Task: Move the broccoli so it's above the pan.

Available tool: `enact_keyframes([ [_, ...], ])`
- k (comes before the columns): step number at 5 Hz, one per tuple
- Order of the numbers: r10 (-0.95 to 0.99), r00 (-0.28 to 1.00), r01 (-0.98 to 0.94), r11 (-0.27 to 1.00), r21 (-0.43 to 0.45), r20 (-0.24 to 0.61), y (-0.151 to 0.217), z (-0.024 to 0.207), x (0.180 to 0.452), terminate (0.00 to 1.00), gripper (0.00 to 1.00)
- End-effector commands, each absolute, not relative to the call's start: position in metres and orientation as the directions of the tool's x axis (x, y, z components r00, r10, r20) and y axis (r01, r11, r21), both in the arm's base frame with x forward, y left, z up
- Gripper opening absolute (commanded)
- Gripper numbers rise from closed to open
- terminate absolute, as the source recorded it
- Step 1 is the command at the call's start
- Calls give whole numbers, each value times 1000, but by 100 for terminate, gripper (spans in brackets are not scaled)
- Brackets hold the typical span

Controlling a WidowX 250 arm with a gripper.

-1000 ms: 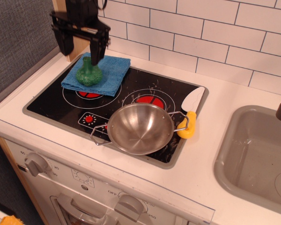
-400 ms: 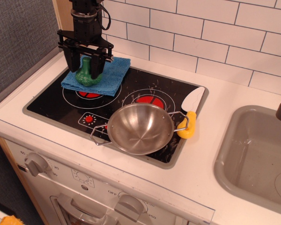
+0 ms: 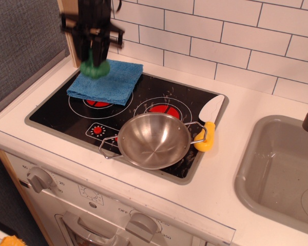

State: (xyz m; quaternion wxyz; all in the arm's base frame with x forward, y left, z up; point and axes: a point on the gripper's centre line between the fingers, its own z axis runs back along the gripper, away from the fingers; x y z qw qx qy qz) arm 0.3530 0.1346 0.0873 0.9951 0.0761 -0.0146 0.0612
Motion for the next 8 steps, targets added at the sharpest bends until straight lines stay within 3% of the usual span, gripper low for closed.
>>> enact_keyframes([
  [1, 22, 981, -42, 994, 98, 194, 78, 136, 382, 0, 0],
  [2, -44, 987, 32, 997, 77, 156, 39, 116, 388, 0, 0],
  [4, -111, 988, 105, 993, 58, 104, 12, 101, 386, 0, 0],
  [5, -126, 991, 124, 991, 46, 54, 10, 82, 385, 0, 100],
  [7, -156, 986, 153, 987, 57, 53, 2, 83, 385, 0, 100],
  [8, -140, 985, 134, 989, 66, 98, -2, 106, 381, 0, 100],
])
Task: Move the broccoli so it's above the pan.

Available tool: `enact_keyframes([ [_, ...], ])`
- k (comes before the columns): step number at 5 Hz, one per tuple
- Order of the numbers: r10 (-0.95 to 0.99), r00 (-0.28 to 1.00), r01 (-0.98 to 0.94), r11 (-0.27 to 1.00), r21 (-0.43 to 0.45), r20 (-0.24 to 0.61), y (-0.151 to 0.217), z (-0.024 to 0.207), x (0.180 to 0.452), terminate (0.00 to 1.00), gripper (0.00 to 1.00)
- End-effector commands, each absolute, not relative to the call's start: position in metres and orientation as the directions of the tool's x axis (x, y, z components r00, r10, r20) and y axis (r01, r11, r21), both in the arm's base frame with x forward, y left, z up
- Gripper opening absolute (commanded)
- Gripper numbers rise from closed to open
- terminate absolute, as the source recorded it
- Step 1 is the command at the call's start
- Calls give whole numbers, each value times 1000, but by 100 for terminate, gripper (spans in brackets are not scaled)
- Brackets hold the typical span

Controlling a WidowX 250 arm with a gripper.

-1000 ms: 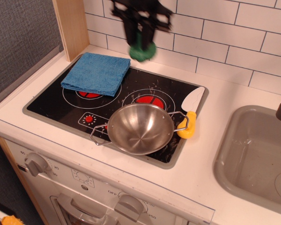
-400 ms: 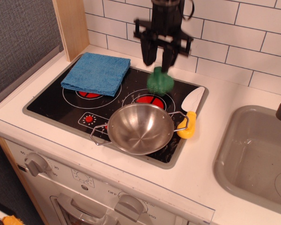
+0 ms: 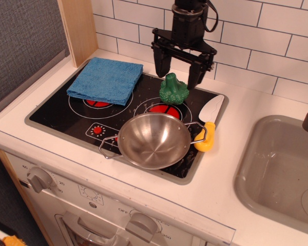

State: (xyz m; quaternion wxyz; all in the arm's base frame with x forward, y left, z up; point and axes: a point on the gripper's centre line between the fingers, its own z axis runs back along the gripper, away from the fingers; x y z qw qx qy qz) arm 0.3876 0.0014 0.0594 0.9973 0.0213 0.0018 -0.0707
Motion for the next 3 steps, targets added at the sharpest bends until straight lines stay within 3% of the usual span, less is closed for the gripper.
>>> enact_keyframes([
  [1, -124, 986, 117, 991, 69, 111, -4, 112, 375, 0, 100],
  [2, -119, 989, 111, 990, 85, 87, -4, 111, 369, 0, 100],
  [3, -119, 989, 111, 990, 85, 87, -4, 111, 369, 100, 100],
])
